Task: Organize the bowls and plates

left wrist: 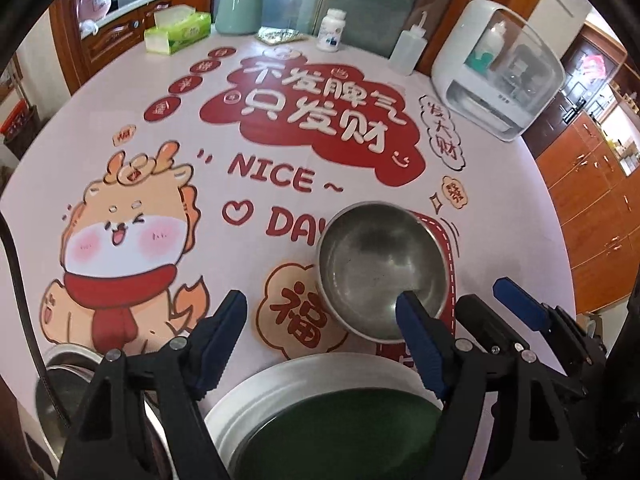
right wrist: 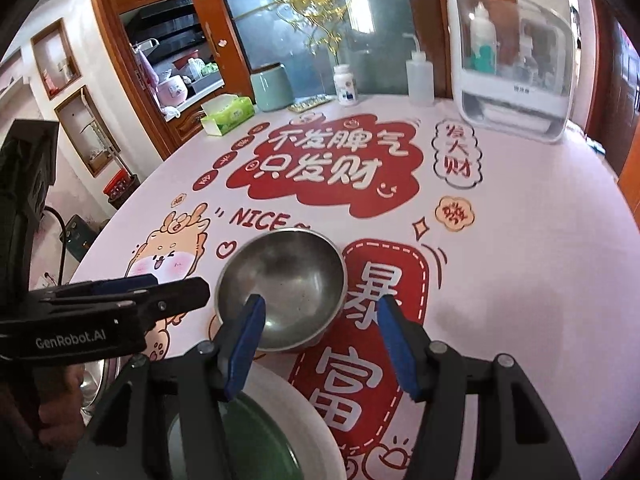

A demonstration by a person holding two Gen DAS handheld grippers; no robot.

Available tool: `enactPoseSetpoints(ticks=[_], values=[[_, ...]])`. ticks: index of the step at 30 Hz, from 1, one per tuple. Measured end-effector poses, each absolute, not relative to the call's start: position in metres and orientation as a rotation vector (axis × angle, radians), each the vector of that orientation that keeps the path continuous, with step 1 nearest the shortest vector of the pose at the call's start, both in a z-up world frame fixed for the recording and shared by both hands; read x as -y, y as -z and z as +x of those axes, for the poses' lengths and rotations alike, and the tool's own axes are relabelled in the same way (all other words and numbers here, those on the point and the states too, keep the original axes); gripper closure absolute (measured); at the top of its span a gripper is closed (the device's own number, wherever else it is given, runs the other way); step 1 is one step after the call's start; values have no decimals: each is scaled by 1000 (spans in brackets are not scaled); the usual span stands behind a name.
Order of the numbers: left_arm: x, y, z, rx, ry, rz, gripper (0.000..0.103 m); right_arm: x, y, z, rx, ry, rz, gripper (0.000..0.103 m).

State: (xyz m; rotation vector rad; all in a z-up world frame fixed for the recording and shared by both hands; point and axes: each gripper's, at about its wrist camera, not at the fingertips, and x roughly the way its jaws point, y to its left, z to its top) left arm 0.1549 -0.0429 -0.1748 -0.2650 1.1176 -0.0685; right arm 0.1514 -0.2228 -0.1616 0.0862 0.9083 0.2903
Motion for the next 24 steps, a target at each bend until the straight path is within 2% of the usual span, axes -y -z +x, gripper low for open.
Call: enactPoseSetpoints(ticks=[9,13,19,24], values=[[43,203,170,-1202,20,-319,28,239,184,167,-980,-304,210,48],[45,209,174,-1217,15,-330,31,242,192,171,-1007,-311,244,59],[46,219,177,-1255,0,-335,52,244,200,175,-1036,-331,269,71],[44,227,180,-1269,10,-379,61,243,201,176,-1034,-365,288,77]])
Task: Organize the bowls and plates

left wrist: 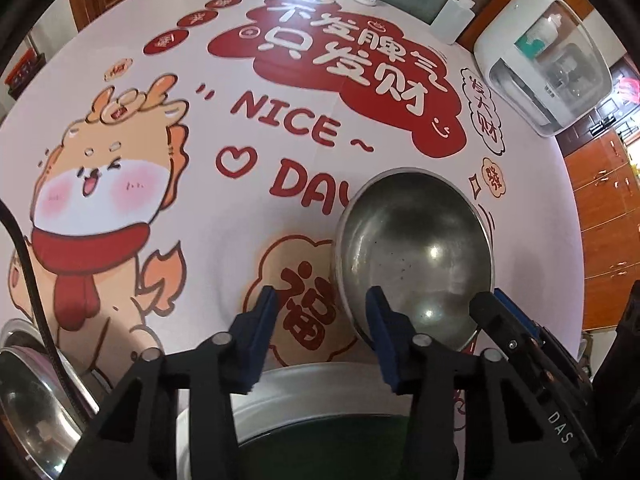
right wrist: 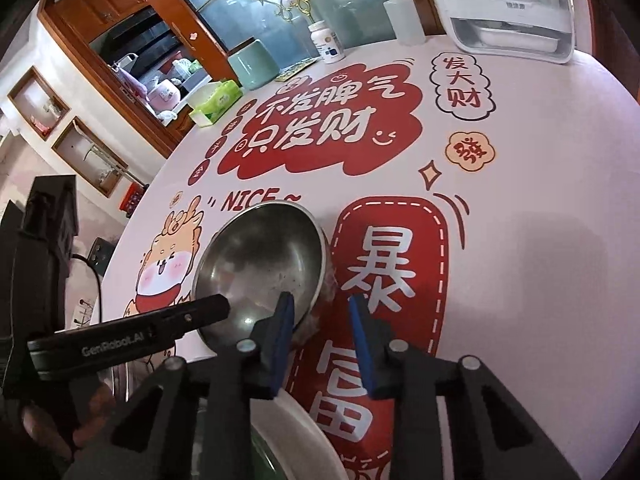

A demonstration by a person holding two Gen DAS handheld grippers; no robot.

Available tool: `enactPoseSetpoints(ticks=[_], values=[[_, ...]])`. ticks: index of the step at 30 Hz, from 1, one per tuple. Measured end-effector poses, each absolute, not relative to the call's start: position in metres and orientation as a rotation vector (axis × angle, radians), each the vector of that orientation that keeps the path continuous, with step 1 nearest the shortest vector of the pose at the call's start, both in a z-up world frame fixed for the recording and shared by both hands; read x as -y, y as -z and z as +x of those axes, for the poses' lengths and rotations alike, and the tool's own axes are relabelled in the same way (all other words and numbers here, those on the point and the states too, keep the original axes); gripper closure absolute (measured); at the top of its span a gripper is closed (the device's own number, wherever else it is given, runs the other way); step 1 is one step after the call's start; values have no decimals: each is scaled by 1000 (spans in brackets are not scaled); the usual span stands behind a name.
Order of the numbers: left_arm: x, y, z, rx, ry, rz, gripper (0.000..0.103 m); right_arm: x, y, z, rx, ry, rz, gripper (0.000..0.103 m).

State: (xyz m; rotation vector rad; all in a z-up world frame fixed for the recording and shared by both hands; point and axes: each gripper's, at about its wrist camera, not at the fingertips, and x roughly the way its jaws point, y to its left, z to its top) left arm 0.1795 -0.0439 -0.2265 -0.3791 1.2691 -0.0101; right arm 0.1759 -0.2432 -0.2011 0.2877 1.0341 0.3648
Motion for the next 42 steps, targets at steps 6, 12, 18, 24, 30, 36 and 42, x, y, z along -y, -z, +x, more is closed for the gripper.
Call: enactPoseSetpoints(ticks=[6,12,18,24,30,36,42], values=[[46,228,181,-1267,42,-402,77,241,201,176,-1028,-386,293,85],[52,228,182,-1266,65,-388,87,241,200,176,-1029,-397,294,88],[52,229,182,-1266,58,-381,88,241,200,177,-1033,-400,300,89],[52,229,181,-1271,57,-376,89,242,199,174,-1048,-398,298,89],[54,222,177,-1258,68,-359,90,242,194,171,-1041,-399,299,89],[54,211,169,-1236,77,-341,90,243,185,166,-1030,-404,289,89],[50,200,159,-1206,83,-341,89,240,174,157,-1008,-417,285,89]])
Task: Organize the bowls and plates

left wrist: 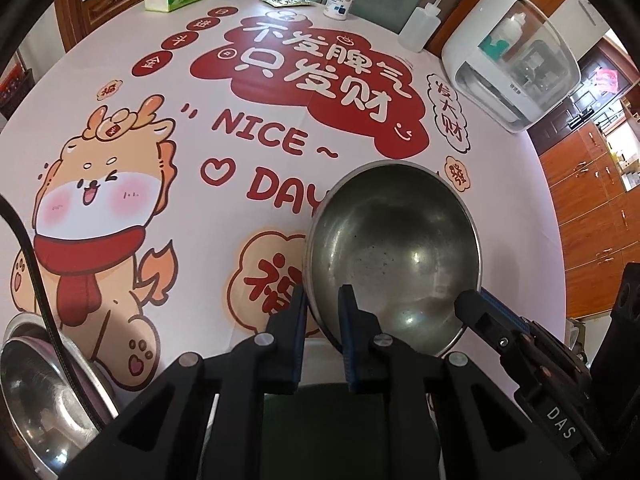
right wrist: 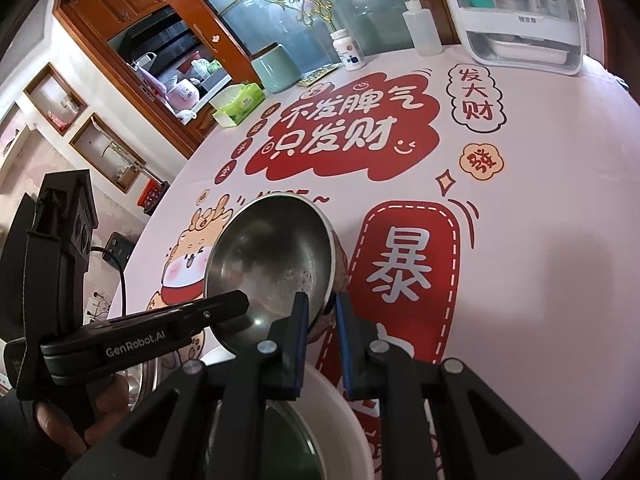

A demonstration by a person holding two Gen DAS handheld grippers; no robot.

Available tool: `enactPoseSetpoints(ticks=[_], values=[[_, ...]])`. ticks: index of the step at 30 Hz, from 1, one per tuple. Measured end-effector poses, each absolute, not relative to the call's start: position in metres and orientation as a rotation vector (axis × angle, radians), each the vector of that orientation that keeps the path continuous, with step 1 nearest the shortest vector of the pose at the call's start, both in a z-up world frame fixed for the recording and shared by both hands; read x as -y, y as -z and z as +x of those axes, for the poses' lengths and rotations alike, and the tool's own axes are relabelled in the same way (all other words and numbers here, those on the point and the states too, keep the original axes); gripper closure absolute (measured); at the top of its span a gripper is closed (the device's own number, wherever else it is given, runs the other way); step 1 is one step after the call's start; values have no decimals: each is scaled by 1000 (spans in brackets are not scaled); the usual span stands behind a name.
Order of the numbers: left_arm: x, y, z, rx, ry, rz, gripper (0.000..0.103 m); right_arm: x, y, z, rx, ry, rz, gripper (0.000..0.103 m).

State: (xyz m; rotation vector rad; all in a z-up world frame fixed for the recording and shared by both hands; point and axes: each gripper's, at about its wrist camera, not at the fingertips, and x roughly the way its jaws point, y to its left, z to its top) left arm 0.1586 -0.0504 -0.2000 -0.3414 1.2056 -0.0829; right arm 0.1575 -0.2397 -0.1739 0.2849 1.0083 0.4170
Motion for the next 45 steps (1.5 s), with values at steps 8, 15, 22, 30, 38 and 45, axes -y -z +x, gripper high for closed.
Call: enactPoseSetpoints(ticks=[8,15,22,30,38,45], values=[[40,184,140,-1162,76,-334,89,229,157,144,-977,-444,259,89],[30,166,121,-1119,58,-327,89,216,143,131,-947,-476,236,89],[16,155,100,-1090,36,-339,89,202,132,119,-929,-510,218,89],[-1,144,71,-1064,-6,-350,89,182,123,104,-922,-565,192,89],[-25,137,46,-1048,-63,-361,88,157,121,94,-932,-637,168,89],[-47,137,26,-1047,-111,-382,88,132,120,85,-945,-695,140,89]])
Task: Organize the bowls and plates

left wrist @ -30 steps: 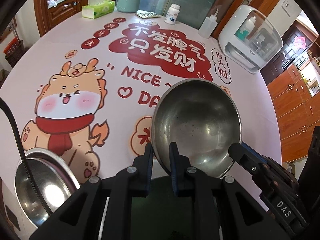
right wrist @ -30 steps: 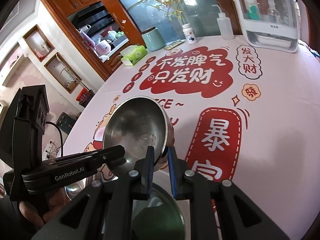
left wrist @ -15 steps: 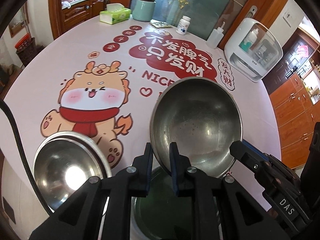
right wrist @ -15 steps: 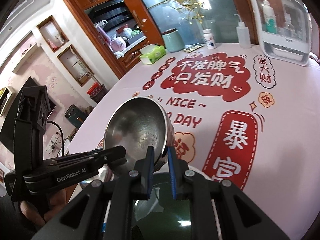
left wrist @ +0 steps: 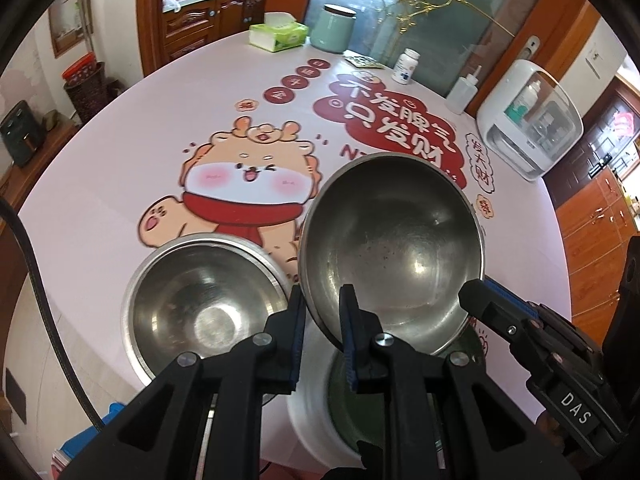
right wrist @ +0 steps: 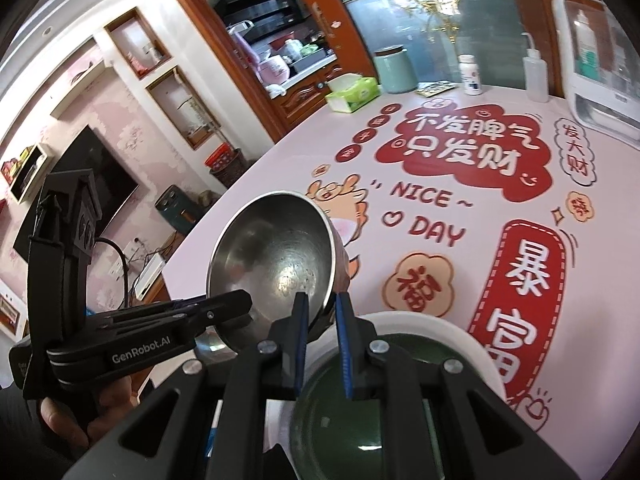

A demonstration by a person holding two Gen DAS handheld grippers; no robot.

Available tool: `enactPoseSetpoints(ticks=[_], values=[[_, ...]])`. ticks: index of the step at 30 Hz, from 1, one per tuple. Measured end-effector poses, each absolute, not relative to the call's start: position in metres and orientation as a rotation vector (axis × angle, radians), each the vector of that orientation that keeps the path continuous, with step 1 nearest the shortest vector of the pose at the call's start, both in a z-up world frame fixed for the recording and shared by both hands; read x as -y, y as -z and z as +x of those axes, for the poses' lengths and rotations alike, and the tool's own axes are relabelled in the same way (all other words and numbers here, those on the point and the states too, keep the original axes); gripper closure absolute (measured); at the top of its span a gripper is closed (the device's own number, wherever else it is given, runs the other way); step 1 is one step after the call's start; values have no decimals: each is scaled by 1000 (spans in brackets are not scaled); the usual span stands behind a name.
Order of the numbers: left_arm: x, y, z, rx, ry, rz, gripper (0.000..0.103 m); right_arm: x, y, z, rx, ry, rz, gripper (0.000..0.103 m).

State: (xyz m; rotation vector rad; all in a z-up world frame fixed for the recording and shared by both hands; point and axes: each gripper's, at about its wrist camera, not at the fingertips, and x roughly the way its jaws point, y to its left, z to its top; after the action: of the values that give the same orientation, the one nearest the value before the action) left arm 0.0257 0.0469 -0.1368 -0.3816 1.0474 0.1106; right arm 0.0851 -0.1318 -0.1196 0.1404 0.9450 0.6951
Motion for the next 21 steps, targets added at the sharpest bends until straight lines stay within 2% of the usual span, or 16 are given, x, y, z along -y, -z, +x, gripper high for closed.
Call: enactPoseSetpoints(ticks=[21], values=[[-110,155,-20,-1096,-236,-453,88,57,139,67,-1055,-792,51,89]])
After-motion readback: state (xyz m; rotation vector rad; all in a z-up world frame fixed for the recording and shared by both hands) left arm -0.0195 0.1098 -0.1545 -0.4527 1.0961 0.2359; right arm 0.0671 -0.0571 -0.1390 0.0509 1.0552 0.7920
